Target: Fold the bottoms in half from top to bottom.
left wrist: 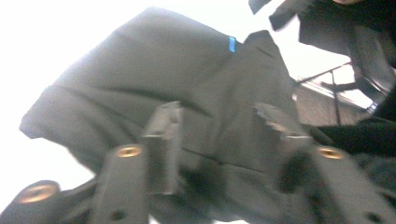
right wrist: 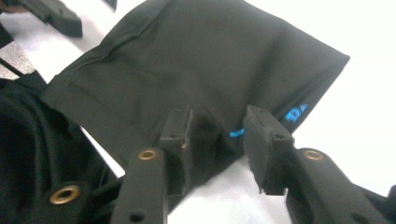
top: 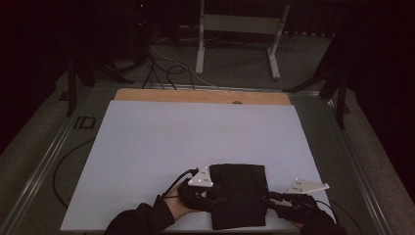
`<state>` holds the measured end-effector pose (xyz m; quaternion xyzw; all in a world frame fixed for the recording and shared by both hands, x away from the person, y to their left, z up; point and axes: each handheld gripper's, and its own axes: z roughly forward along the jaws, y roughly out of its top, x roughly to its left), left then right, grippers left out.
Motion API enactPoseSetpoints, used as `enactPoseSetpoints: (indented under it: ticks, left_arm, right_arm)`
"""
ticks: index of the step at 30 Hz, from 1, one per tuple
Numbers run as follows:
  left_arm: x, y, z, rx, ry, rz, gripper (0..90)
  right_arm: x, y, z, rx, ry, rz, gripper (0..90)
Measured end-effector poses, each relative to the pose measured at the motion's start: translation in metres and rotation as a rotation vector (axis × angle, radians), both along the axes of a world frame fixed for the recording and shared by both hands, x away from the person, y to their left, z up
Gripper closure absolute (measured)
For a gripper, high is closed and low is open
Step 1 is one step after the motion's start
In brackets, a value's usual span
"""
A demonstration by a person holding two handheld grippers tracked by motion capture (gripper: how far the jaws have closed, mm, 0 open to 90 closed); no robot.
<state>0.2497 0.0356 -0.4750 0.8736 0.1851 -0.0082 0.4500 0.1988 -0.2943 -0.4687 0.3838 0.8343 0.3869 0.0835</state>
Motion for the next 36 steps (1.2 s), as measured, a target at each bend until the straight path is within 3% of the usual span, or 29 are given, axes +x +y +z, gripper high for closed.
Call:
enactPoseSetpoints:
  ticks: [2,5,8,9,11,15,17,22,26,30,36]
  left_arm:
    - [0.002,0.004,0.001,-0.029,-0.009,0.02,31.3]
    - [0.004,0.01,0.002,-0.043,-0.031,0.045,15.7]
    - [0.005,0.014,0.003,-0.04,-0.048,0.065,6.2]
    - [0.005,0.014,0.003,-0.04,-0.048,0.065,4.5]
    - [0.006,0.018,0.004,-0.064,-0.05,0.072,1.9]
    - [0.006,0.021,0.004,-0.076,-0.055,0.077,1.7]
    - [0.007,0.023,0.004,-0.073,-0.054,0.08,1.6]
    - [0.005,0.022,0.002,-0.071,-0.062,0.079,1.6]
    - [0.006,0.023,0.002,-0.078,-0.057,0.083,1.3]
    - [0.007,0.025,0.003,-0.083,-0.056,0.085,1.3]
    - [0.006,0.026,0.004,-0.088,-0.058,0.085,1.3]
  right_arm:
    - [-0.004,-0.004,-0.002,-0.003,0.015,0.002,55.3]
    - [-0.008,-0.01,-0.007,-0.028,0.033,0.015,59.8]
    - [-0.008,-0.018,-0.01,-0.048,0.008,-0.017,80.4]
    - [-0.008,-0.018,-0.01,-0.048,0.008,-0.017,80.4]
    - [-0.002,-0.019,-0.016,-0.083,0.025,-0.056,90.0]
    - [0.002,-0.015,-0.022,-0.089,0.056,-0.039,90.0]
    - [0.006,-0.006,-0.029,-0.138,0.066,0.002,90.0]
    - [0.007,-0.001,-0.034,-0.148,0.087,0.034,90.0]
    - [0.005,-0.001,-0.031,-0.099,0.093,0.052,90.0]
    - [-0.002,0.002,-0.024,-0.104,0.069,0.063,90.0]
    - [-0.014,0.005,-0.018,-0.076,0.079,0.084,90.0]
